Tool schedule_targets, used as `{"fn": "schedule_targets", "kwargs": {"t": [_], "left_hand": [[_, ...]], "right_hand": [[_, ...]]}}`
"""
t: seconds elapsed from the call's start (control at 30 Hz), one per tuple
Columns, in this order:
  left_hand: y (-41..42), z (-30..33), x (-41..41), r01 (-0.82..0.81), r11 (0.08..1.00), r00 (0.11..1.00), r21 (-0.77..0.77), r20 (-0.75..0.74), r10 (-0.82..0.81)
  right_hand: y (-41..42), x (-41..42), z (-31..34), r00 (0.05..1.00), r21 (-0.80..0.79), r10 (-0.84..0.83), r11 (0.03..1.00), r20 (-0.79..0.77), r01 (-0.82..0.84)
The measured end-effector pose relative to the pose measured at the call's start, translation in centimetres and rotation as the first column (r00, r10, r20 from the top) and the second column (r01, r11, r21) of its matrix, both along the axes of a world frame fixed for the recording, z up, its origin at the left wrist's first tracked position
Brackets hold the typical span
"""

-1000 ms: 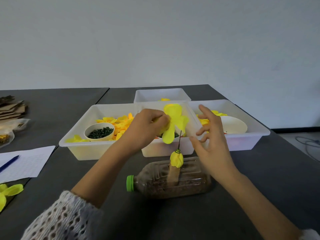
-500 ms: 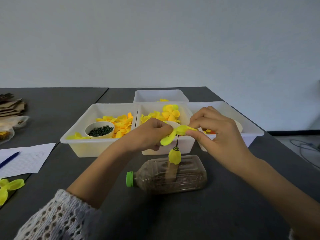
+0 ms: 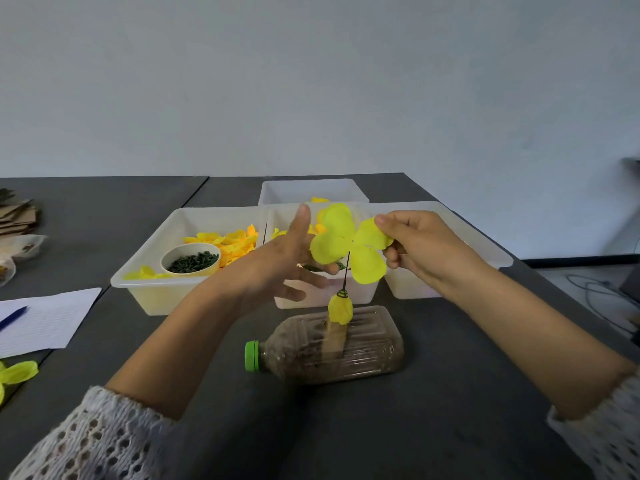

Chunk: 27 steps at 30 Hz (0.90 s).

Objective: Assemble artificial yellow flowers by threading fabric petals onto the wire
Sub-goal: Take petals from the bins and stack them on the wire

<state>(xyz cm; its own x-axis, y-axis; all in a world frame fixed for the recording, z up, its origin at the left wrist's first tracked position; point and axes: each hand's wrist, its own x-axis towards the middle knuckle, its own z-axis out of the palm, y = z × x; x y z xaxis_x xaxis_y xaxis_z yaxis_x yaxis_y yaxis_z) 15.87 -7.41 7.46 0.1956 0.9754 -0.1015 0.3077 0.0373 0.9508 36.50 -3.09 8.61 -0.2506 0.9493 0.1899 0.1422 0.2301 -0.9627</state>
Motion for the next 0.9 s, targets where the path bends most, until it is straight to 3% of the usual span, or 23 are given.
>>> {"fn": "schedule_targets", "kwargs": {"t": [0.13,0.27,0.9], "left_hand": [[0.0,-0.5,0.1,-0.081,0.974,0.989,0.209,-0.102,0.105],[0.6,-0.9,0.2,-0.193,0.962,0.979,0.196,-0.022,0.201],[1.9,-3.2,0.4,-0.284,0.957,0.959,0.060,0.020,0.284]], "right_hand": [[1.3,-0.6,-0.9,0.984,-0.226,-0.049,0.974,-0.171,0.009],[1.9,-0.5,-2.1,0.985,-0.340,-0.070,0.940,-0.159,0.012],[2.8,0.1,-5.0,0.997,-0.263,0.000,0.965,-0.072,-0.019]]}}
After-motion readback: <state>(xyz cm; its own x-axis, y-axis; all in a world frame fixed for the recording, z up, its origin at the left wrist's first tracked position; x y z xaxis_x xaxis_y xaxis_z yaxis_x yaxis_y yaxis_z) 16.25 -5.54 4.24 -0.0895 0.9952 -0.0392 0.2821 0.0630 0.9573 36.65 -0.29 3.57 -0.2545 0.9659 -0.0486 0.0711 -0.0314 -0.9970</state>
